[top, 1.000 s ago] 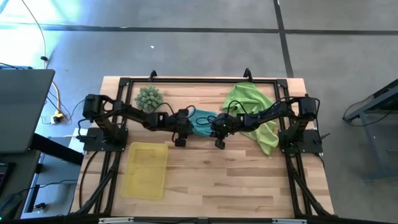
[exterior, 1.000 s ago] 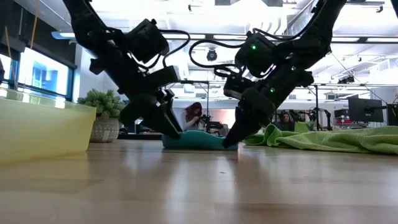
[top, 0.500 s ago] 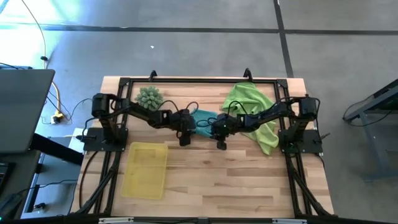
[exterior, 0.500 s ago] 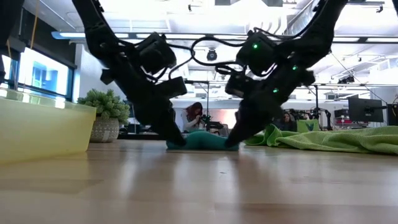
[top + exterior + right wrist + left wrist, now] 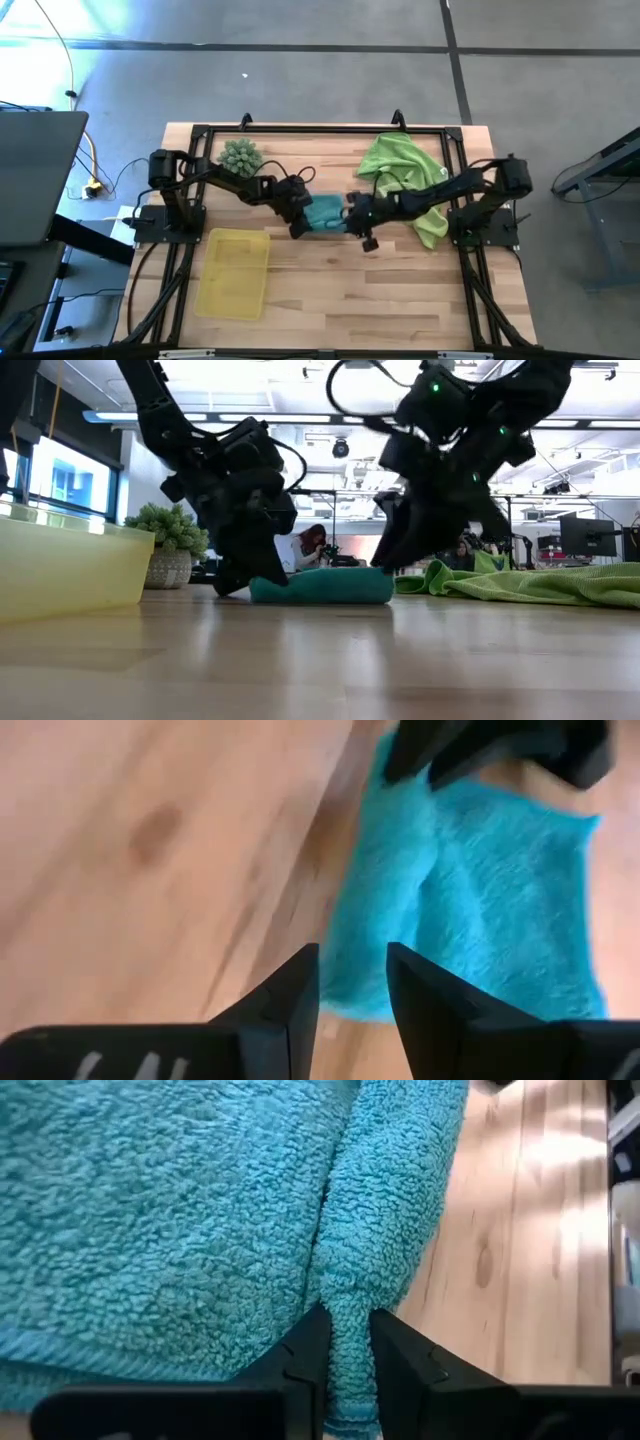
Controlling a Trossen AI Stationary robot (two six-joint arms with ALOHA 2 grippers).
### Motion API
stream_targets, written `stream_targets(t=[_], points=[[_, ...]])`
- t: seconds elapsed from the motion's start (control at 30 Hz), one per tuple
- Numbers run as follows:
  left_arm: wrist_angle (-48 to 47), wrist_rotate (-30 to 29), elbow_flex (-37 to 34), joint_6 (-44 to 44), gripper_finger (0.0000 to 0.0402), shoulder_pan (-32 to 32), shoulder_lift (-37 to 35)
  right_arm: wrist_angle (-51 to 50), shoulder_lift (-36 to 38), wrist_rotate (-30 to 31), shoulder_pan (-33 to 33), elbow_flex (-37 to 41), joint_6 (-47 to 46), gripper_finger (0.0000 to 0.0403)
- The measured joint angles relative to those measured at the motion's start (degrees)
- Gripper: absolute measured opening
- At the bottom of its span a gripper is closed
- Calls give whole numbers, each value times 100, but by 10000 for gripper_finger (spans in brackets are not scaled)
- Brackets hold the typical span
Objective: Roll microfiber towels into tight, uniform cylinder then place into a basket
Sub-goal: Roll the blue towel
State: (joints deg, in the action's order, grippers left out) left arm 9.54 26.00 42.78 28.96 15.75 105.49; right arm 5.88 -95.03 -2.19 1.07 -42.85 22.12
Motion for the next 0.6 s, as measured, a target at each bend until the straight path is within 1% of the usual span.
stream_targets(t=[0.07, 0.17, 0.4, 0.6], points=[[-16, -60, 2, 151, 51, -11, 0, 288, -231, 360, 118, 0, 91, 113], [-16, -89, 7, 400, 51, -12, -2, 514, -413, 672, 306, 0, 86, 113], [-12, -117, 7, 641, 51, -13, -4, 546, -347, 1555, 887, -6, 88, 113], [-11, -118, 7, 682, 51, -13, -4, 561, -342, 1689, 1030, -15, -48, 113]])
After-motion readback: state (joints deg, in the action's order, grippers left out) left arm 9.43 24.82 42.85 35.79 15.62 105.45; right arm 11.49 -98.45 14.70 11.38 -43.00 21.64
